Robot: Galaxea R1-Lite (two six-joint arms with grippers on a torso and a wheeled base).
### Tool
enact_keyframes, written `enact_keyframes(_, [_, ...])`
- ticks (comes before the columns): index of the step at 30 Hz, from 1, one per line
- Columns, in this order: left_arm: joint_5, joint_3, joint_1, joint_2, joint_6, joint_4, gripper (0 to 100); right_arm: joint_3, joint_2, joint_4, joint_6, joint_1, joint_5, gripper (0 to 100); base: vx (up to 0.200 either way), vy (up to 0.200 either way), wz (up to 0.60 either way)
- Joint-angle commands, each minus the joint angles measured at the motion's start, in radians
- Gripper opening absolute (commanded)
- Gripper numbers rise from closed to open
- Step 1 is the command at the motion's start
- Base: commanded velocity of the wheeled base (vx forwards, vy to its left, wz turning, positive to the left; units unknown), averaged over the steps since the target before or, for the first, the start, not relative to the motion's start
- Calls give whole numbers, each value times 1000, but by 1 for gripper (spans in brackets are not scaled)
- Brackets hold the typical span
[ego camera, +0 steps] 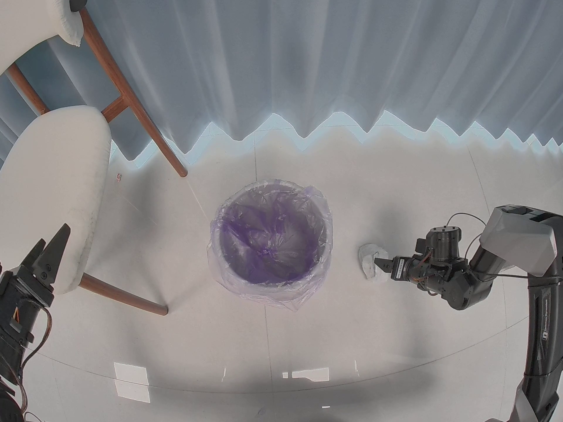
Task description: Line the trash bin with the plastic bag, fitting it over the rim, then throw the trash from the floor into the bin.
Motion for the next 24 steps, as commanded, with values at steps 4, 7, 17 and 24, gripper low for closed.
enact_keyframes(4, [-5,18,122,-310,173,244,100,-308,188,218,-63,6,-37,100,0,0,0])
enact_keyframes(7, [3,18,121,-428,182,377,100,-374,209,267,-63,13,-39,100,0,0,0])
enact_keyframes(17, [6,16,122,-965,309,1054,100,-599,326,411,-69,33,-45,100,0,0,0])
enact_keyframes(24, [58,18,116,-1003,329,1182,100,-701,363,525,-83,33,-48,0,0,0,0])
